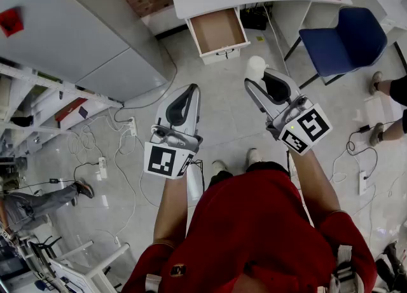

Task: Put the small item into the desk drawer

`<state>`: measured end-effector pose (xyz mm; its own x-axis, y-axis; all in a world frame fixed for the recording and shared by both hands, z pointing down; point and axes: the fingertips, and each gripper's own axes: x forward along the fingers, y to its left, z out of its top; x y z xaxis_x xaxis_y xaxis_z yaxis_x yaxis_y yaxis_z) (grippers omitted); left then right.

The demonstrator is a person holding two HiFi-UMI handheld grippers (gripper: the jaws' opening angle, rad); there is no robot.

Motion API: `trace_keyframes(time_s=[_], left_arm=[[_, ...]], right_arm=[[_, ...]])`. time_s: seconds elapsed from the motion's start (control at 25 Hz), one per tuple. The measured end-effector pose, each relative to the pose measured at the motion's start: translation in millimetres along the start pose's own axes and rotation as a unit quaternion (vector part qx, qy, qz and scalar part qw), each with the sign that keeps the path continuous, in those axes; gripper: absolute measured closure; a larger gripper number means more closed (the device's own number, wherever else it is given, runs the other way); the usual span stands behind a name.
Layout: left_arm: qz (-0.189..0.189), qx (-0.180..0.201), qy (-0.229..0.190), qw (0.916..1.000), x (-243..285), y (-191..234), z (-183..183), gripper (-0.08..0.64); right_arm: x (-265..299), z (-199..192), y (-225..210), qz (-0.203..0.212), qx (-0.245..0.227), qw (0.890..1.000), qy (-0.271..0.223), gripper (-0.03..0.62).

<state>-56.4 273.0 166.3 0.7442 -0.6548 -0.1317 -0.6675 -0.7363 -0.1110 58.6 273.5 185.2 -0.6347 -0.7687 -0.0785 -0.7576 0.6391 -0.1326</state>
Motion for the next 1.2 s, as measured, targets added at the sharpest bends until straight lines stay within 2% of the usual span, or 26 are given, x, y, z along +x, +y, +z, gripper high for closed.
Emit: trace_keyframes(time_s=[0.32,0.88,1.2], left_arm=[[0.019,0.001,0.007,0.9998,10.8,-6.6,-6.2,0.555],[0.056,0.026,0.034,0.9975,76.5,-44.6,-26.4,0.555],[0.084,0.019,0.043,0.9953,89.7,-18.0,-37.2,0.555]], right_arm=[[-10.4,-7.2,-17.5,0.003,0.006,1.0,0.005,0.453],[-54.1,-21.6,-94.1,0.026,0.003,0.999,0.02,0.453],[-31.3,-27.4,-116.2,0.039,0.012,0.999,0.026,0.453]])
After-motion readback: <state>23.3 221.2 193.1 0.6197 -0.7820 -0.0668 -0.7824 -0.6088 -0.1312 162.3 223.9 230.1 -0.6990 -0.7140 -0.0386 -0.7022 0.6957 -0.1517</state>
